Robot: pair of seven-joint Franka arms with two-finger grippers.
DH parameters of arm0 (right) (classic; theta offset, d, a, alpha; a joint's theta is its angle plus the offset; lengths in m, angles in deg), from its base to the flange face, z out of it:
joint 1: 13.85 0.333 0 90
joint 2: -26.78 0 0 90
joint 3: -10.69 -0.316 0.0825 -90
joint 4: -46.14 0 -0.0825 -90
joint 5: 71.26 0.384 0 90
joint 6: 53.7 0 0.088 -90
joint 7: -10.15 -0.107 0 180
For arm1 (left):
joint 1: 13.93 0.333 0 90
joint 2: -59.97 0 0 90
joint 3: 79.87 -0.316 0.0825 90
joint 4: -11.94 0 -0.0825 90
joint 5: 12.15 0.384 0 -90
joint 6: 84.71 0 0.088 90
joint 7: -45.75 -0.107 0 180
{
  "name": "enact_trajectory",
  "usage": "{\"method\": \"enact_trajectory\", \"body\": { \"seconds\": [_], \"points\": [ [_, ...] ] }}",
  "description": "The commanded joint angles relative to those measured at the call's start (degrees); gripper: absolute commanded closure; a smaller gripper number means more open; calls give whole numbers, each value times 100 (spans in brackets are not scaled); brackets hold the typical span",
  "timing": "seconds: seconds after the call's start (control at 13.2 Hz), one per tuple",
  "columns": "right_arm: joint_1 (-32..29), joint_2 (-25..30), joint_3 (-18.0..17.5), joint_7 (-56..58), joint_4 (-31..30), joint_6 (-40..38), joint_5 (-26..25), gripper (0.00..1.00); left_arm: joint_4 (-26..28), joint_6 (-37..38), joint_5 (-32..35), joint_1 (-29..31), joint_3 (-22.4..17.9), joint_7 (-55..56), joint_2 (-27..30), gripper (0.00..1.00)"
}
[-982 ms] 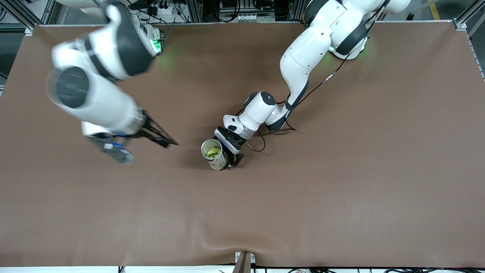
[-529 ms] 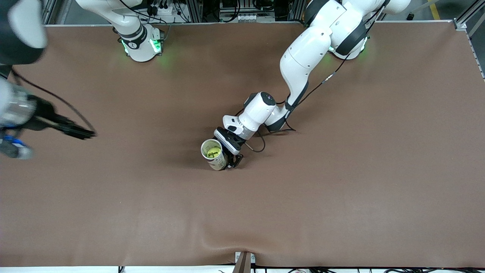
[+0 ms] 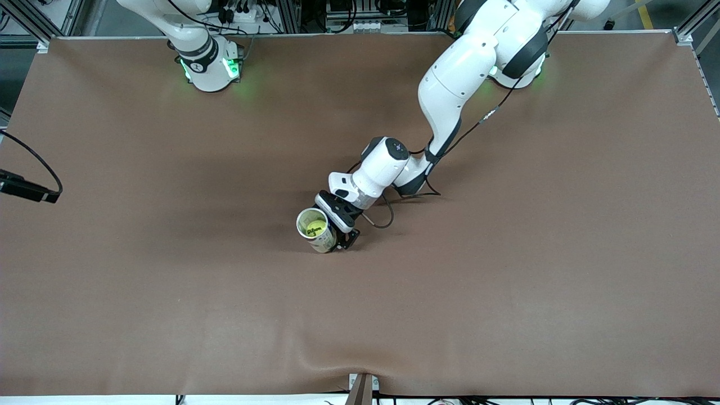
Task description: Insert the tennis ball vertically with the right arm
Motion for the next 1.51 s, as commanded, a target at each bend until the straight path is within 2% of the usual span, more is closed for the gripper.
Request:
{"method": "enact_trajectory", "body": {
  "seconds": [0.0, 0.3, 0.83, 0.98, 1.13, 1.21, 1.44],
  "points": [
    [-16, 61, -106, 21, -66, 113, 0, 0, 380, 567, -137, 4, -218, 60, 553, 0],
    [10, 61, -115, 30, -75, 113, 18, 0, 442, 1472, -137, -14, -437, 68, 957, 0],
    [142, 61, -133, -40, -84, 113, -17, 0, 1241, 2343, -120, -31, -517, 445, 1854, 0],
    [204, 53, -133, -40, -128, 122, -35, 0, 1364, 2904, -76, -75, -648, 770, 2144, 0],
    [195, 149, -142, -23, -136, 131, 35, 0, 1365, 3782, 82, -110, -797, 1139, 2486, 0],
    [282, 271, -142, -40, -258, 174, 18, 0, 1322, 4230, 196, -84, -885, 1306, 2618, 0],
    [397, 1131, -142, 3, -1451, 894, 18, 0, 1260, 5549, 320, 99, -1140, 1483, 3040, 0]
  ]
}}
